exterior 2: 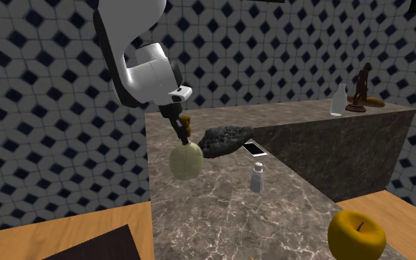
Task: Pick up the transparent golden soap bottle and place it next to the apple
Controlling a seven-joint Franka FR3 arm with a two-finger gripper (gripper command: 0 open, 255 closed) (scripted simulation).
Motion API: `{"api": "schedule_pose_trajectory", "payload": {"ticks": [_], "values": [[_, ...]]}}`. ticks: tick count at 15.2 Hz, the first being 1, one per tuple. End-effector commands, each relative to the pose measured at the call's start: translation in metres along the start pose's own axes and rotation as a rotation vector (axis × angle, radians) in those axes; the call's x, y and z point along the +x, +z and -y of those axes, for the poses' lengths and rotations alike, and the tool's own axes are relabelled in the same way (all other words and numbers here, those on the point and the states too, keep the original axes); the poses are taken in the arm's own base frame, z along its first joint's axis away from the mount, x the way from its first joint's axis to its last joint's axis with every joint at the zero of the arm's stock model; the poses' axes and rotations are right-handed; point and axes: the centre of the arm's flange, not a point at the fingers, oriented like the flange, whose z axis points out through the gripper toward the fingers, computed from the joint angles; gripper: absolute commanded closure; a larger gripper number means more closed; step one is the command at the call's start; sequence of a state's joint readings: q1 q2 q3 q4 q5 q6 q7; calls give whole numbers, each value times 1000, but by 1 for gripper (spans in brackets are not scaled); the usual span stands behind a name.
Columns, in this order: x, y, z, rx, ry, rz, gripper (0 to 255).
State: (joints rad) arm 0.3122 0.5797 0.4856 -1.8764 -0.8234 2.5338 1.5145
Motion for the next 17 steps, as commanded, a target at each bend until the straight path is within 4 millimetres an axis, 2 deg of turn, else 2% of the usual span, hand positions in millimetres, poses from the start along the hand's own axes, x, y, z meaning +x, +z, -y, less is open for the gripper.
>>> {"api": "schedule_pose_trajectory", "payload": {"ticks": [1, 4, 17], "values": [[0, 0, 0, 0, 0, 0, 255], [0, 0, 0, 0, 0, 0, 255], [21, -65, 7, 0, 0, 0, 255]]}}
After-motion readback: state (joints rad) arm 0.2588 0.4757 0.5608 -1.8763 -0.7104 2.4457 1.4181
